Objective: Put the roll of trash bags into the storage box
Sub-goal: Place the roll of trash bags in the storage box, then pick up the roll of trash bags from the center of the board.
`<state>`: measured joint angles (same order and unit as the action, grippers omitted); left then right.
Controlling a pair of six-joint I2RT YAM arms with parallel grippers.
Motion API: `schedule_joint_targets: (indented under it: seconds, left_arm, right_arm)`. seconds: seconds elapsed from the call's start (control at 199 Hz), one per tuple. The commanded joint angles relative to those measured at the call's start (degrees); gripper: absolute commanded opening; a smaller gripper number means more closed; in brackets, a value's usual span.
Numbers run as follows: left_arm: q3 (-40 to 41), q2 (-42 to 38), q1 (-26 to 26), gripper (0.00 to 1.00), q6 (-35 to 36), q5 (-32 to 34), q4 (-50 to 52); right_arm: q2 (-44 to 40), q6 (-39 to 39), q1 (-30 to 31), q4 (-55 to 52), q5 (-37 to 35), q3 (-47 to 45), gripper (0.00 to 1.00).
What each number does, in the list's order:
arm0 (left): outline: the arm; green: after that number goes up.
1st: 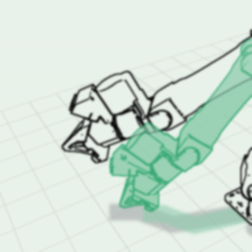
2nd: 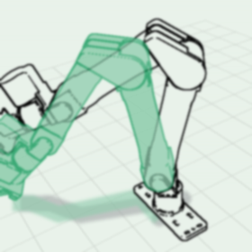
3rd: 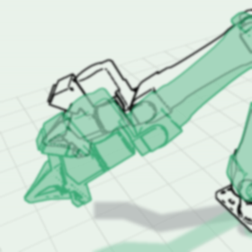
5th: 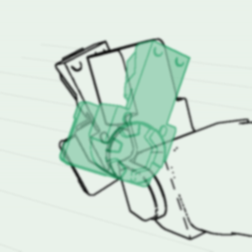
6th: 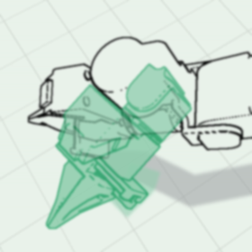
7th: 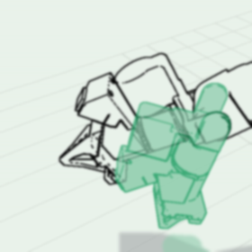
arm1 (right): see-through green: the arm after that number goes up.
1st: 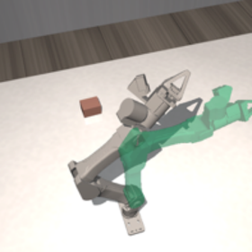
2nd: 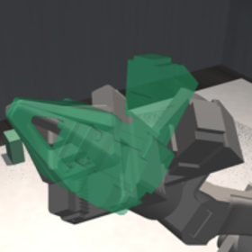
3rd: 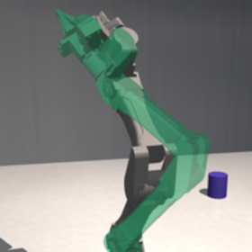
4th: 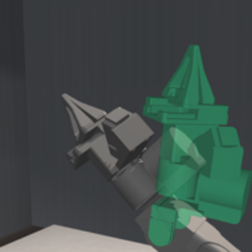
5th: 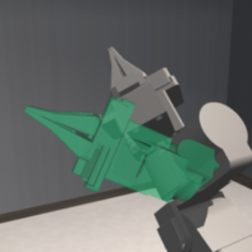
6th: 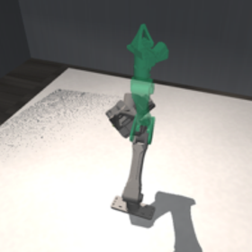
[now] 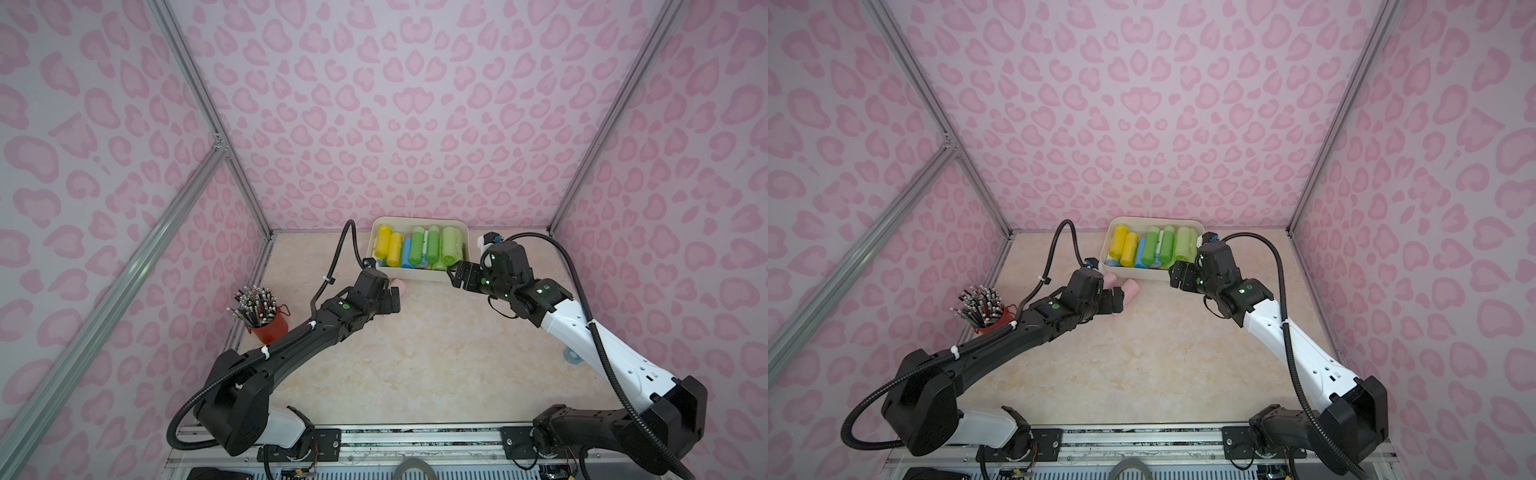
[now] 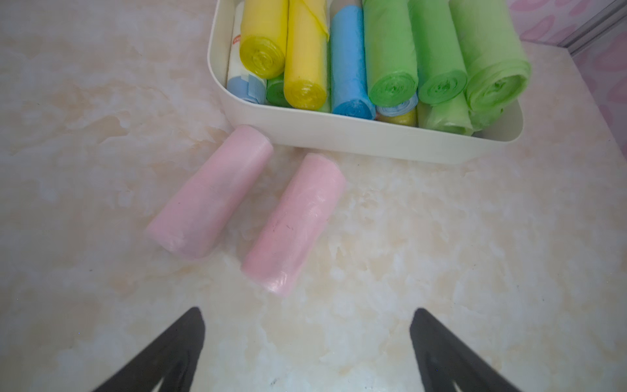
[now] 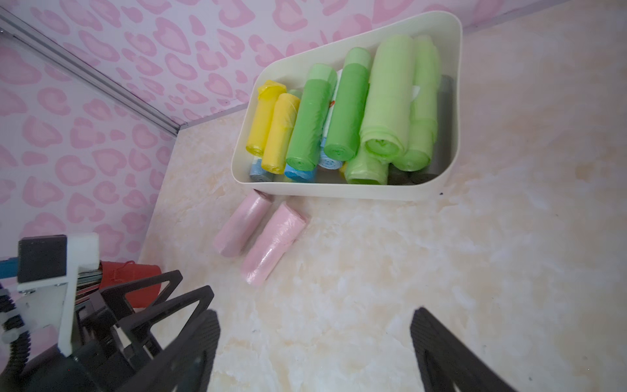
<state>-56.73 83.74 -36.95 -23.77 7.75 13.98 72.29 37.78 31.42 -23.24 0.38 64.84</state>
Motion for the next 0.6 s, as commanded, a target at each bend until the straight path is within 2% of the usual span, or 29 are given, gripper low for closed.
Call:
schedule_joint_targets:
  seconds: [0.0,0.186,0.393,0.599]
  left_arm:
    - [-0.9,2.9,0.4,0.96,1.1,-1.3,-0.4]
    - [-3.7,9.3,3.3,0.95,2.3,-2.9,0.1]
    - [-8.0,14.4,3.5,0.93,3.2,1.1,0.9]
    - [-12.4,19.8,3.3,0.78,4.8,2.9,2.1]
  right_arm:
    - [-3.3,1.5,-0.1,0.2,-1.1,-3.6,0.90]
    - [-6.6,2.4,-0.5,0.1,-0.5,-8.4,0.90]
    - [-6.6,0.9,-1.4,-1.5,1.6,-8.7,0.90]
    - [-6.3,0.1,-2.8,-2.9,2.8,-8.4,0.90]
